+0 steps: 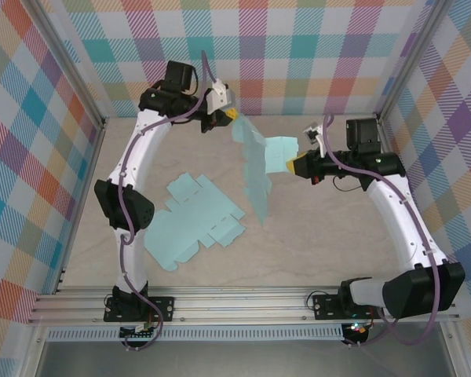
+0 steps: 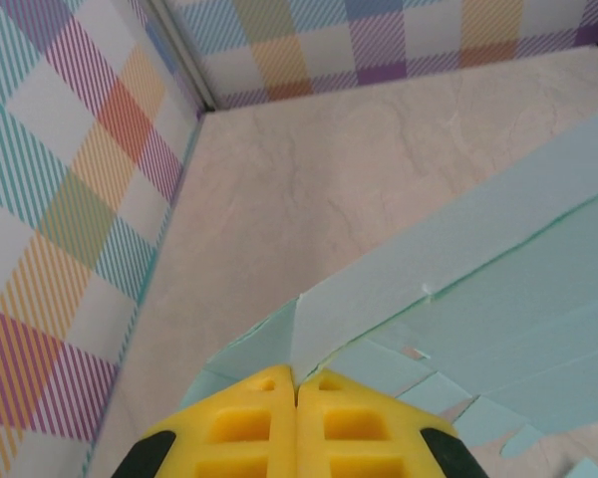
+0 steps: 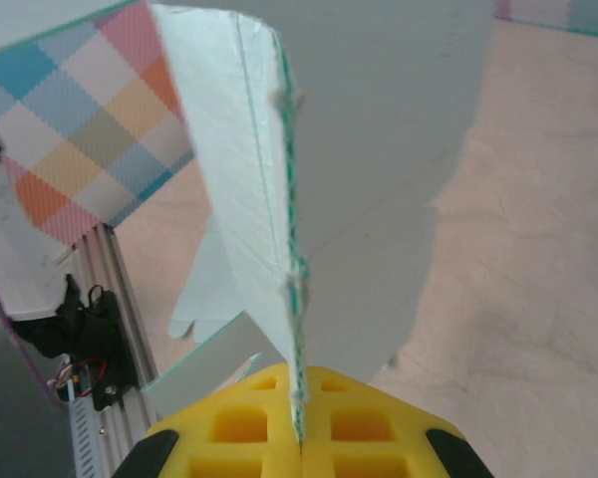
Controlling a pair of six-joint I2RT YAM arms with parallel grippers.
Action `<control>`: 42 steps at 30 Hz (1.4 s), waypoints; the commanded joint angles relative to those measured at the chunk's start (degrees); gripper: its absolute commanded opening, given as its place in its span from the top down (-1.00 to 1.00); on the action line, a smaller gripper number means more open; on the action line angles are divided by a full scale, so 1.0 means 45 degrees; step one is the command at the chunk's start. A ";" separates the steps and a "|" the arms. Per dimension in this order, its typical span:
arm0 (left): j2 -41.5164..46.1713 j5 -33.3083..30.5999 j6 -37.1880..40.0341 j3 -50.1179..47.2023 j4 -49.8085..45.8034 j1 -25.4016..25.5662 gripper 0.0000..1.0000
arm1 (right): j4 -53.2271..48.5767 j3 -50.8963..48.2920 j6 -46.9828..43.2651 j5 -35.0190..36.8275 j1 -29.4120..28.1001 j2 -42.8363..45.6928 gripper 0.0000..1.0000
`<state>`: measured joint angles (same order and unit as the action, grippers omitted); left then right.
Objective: Fold the paper box
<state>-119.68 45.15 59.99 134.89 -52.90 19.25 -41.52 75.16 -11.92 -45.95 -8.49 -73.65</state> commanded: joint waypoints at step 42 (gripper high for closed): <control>-0.2154 -1.1085 -0.6914 -0.1760 0.2864 0.3572 1.00 | -0.0713 0.2458 0.7220 0.4736 0.2258 -0.2401 -0.22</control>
<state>-129.93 -2.90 29.12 126.52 -41.74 34.50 -44.25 82.70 15.88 -23.59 1.43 -81.84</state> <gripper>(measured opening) 0.049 0.608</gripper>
